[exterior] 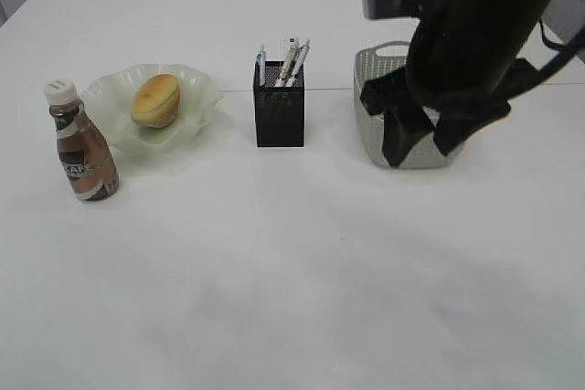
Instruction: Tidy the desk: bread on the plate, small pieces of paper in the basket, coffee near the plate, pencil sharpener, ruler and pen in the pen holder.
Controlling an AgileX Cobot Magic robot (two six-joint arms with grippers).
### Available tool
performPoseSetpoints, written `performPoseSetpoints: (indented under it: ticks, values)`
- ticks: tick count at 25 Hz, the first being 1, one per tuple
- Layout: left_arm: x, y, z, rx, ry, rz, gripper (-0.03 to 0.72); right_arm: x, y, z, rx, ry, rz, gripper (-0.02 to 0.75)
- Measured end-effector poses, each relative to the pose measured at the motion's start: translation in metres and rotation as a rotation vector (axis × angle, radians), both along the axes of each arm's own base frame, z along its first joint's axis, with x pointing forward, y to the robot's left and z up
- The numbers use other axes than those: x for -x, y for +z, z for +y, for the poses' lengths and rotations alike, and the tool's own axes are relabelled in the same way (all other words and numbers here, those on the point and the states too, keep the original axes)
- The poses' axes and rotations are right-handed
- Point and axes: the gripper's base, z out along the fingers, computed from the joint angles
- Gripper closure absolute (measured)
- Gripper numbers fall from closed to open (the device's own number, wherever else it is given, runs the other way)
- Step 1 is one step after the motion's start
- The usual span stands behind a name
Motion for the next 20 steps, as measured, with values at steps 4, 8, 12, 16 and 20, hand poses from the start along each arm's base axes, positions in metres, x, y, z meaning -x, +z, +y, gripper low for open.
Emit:
performPoseSetpoints:
  ticks: [4,8,12,16,20]
  values:
    - [0.026,0.02,0.013,0.001,0.007,0.002,0.348,-0.01,0.033,0.004,-0.044,0.011,-0.11,0.258]
    - [0.05,0.037,0.024,0.011,0.012,-0.015,0.348,-0.006,0.077,0.003,-0.097,0.014,-0.239,0.258]
    - [0.07,0.049,0.033,0.02,0.013,-0.013,0.348,0.025,0.128,-0.013,-0.136,0.013,-0.391,0.258]
    - [0.083,0.053,0.039,0.017,0.015,0.006,0.348,0.064,0.171,-0.035,-0.127,0.004,-0.543,0.258]
    - [0.1,0.065,0.047,0.04,0.014,-0.033,0.348,0.105,0.194,-0.06,-0.083,-0.014,-0.644,0.258]
